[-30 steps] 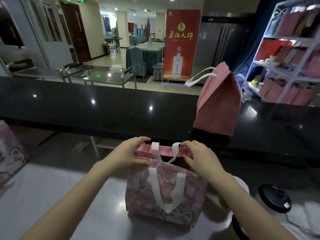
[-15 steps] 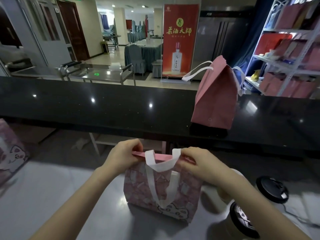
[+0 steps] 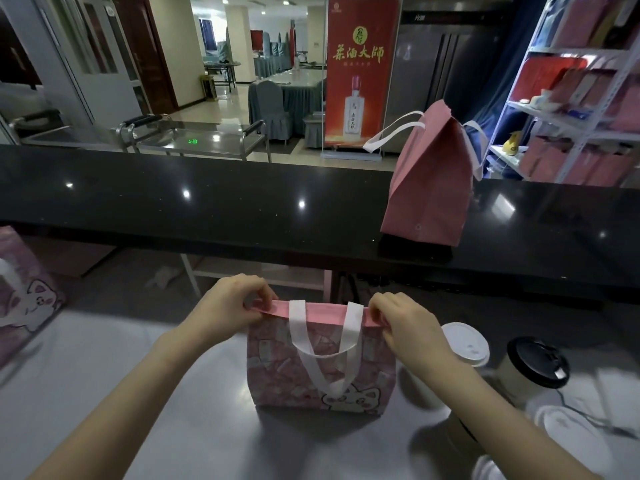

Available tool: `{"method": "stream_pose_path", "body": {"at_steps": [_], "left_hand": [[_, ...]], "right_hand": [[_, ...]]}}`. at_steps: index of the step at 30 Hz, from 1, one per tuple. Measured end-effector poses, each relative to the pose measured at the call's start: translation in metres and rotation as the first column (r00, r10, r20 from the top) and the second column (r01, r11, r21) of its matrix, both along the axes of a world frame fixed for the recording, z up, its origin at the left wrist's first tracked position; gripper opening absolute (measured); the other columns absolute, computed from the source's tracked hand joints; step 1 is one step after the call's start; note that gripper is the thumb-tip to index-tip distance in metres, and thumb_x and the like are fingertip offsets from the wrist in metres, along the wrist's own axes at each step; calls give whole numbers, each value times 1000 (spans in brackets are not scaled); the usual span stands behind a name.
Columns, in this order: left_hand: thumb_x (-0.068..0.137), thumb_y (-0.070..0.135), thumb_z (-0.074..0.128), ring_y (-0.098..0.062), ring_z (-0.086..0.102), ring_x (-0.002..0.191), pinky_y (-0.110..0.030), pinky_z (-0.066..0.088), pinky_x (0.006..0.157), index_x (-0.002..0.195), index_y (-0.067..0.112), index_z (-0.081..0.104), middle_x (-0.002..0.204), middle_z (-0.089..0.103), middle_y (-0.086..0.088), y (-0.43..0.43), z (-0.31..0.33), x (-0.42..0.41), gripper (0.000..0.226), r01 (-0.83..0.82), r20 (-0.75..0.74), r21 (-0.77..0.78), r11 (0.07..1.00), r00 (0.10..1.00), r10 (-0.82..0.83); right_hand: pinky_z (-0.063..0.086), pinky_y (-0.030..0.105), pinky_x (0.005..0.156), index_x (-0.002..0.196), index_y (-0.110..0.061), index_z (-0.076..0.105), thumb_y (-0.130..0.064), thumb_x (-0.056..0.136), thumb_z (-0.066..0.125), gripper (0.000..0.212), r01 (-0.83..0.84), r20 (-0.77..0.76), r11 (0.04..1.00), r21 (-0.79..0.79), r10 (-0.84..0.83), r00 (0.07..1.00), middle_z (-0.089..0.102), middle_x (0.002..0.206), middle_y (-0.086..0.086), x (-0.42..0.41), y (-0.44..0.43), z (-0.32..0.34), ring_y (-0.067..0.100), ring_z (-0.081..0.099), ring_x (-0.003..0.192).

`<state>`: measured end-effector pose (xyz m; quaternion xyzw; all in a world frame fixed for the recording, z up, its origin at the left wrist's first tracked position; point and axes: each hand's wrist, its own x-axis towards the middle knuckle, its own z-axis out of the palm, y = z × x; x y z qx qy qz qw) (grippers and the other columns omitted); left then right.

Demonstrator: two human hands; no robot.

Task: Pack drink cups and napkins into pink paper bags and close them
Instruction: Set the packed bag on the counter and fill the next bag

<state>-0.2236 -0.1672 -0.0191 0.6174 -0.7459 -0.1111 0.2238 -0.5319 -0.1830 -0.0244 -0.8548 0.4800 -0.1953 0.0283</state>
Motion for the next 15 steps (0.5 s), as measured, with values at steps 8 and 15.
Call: {"method": "stream_pose_path", "body": {"at_steps": [8, 15], "left_hand": [[82, 22, 75, 2, 58, 76, -11, 53, 70, 90, 34, 65, 85, 57, 22, 10, -8, -7, 17, -39, 25, -52, 998, 999, 41], [83, 9, 72, -4, 59, 73, -20, 56, 64, 86, 30, 54, 80, 59, 16, 8, -25, -19, 28, -110, -67, -152, 982, 993, 100]], "right_hand": [[50, 29, 76, 94, -25, 62, -23, 84, 67, 11, -33, 99, 962, 269, 6, 995, 65, 92, -11, -4, -15, 10, 11, 61, 86], [42, 30, 55, 72, -24, 46, 3, 76, 58, 29, -35, 124, 985, 168, 14, 992, 53, 62, -6, 5, -18, 5, 17, 51, 60]]}}
